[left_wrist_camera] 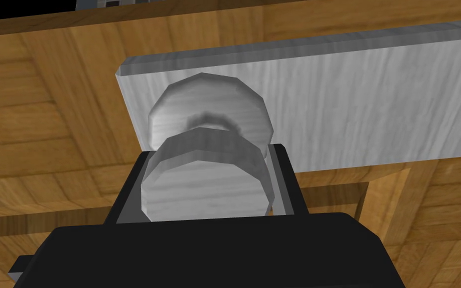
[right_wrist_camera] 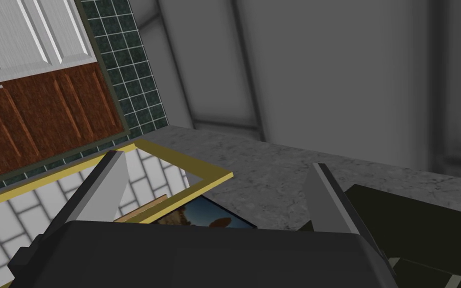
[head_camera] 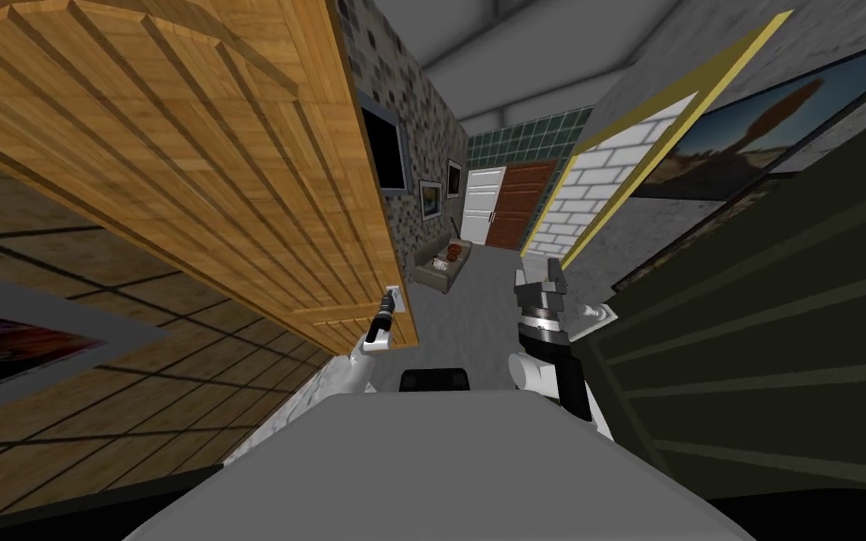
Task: Push the door open
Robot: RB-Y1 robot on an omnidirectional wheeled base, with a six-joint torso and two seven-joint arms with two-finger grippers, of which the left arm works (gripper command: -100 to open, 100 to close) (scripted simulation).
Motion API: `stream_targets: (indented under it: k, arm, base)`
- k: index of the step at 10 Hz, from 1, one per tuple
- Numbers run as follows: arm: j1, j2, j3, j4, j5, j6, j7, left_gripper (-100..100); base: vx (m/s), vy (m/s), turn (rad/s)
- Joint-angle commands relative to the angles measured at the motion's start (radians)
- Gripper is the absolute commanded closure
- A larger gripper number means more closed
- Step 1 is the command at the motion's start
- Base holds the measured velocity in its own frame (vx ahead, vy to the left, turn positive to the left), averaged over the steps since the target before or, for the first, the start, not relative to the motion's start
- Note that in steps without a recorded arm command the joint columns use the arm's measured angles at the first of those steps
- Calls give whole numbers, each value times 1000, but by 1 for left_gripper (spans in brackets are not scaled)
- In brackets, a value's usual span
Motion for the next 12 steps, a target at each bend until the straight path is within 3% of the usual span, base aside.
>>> stream_targets:
  k: [1, 8, 9, 10, 12]
  arm:
    - [-18, 19, 32, 17, 5, -16, -5, 100]
    - [-23, 38, 114, 27, 19, -17, -18, 100]
    - [-15, 26, 92, 12, 10, -11, -31, -100]
    - [-15, 26, 92, 12, 10, -11, -31, -100]
    - [-6, 2, 79, -1, 4, -10, -42, -100]
  base:
    - [218, -62, 55]
    - [187, -77, 85]
    - [-46, -21, 147]
    - [-159, -5, 61]
    - [-177, 3, 56]
